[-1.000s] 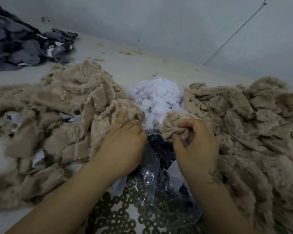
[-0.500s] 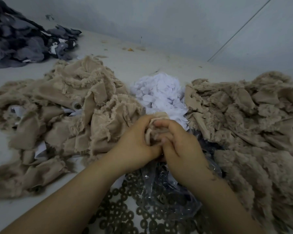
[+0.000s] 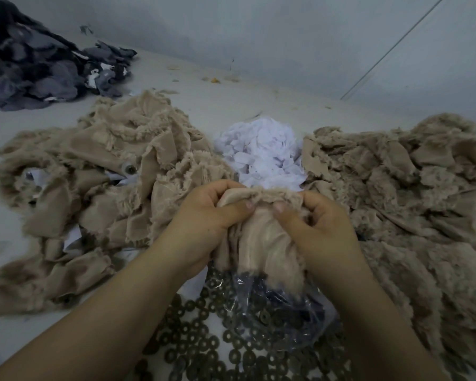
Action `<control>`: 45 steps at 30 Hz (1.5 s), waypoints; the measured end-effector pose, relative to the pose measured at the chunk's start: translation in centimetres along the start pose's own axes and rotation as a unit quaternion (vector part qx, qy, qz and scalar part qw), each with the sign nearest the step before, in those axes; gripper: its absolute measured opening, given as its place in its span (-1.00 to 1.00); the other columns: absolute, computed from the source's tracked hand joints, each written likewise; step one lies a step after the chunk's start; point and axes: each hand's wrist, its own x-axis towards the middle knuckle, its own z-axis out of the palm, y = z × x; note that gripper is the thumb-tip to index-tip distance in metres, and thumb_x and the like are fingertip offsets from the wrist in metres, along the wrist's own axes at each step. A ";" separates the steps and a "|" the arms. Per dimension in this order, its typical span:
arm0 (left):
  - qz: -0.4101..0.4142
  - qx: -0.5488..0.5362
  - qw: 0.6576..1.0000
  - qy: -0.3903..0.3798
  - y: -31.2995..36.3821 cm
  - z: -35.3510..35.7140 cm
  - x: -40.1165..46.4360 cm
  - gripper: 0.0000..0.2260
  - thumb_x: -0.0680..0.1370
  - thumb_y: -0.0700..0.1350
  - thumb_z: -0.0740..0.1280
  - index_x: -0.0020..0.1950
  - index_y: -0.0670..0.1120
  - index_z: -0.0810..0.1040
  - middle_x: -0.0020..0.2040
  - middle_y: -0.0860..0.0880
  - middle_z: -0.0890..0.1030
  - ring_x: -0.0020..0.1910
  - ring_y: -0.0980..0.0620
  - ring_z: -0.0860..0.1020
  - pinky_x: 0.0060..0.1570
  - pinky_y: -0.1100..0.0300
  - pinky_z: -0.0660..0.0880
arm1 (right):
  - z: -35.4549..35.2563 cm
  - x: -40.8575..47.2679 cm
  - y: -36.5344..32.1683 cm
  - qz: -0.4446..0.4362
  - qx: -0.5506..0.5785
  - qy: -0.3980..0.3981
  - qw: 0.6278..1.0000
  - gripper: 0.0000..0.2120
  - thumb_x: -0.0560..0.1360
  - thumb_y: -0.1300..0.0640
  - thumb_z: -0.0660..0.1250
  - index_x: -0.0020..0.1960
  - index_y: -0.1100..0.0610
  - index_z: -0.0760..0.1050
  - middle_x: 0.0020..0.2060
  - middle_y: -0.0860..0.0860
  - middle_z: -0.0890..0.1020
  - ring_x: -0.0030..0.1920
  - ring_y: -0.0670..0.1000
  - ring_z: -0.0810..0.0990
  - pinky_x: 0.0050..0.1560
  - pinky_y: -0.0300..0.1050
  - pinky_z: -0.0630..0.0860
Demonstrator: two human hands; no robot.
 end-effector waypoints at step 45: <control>0.080 0.176 0.977 0.085 -0.7 0.3 -1.4 -0.63 0.46 0.13 0.41 -0.25 -0.20 0.58 -0.44 -0.02 0.54 -0.43 0.08 0.48 -0.44 0.17 0.46 | 1.5 -0.7 -1.3 0.191 0.379 -0.125 0.897 -0.57 0.36 0.27 0.38 0.23 0.28 0.53 0.08 0.20 0.70 0.10 0.14 0.69 0.04 -0.04 0.66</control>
